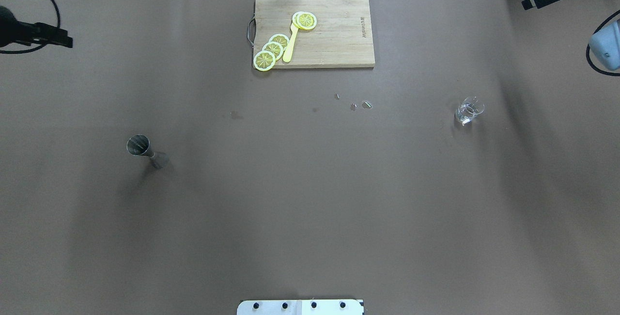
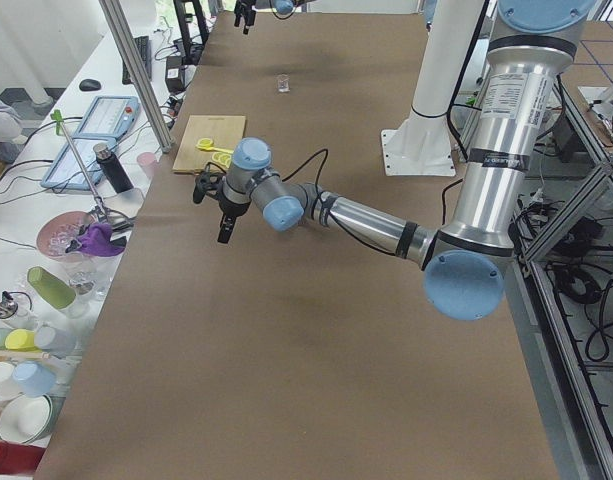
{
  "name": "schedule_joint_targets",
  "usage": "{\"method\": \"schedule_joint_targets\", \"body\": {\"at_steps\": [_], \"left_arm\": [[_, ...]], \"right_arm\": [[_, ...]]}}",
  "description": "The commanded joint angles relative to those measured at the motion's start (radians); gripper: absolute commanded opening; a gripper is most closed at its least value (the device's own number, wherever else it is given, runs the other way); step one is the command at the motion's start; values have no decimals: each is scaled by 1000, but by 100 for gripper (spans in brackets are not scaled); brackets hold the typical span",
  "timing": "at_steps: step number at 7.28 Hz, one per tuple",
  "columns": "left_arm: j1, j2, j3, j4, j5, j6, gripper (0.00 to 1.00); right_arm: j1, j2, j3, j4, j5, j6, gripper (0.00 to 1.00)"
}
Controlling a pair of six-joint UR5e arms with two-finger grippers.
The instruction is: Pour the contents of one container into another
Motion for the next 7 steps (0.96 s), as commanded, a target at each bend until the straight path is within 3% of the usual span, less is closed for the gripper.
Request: {"method": "schedule_joint_targets", "body": {"at_steps": [1, 3, 5, 7], "left_arm": [[-135, 92, 62, 105, -221, 60, 99], [-224, 227, 53, 162, -230, 392, 99], [-304, 258, 53, 365, -219, 728, 99], [-310, 314, -71, 429, -219, 815, 99]], "right_arm": [[25, -38, 179, -350, -27, 0, 100], [30, -128, 281, -406, -41, 0, 100], [50, -196, 304, -420, -41, 0, 100], [63, -196, 312, -470, -41, -58, 100]]}}
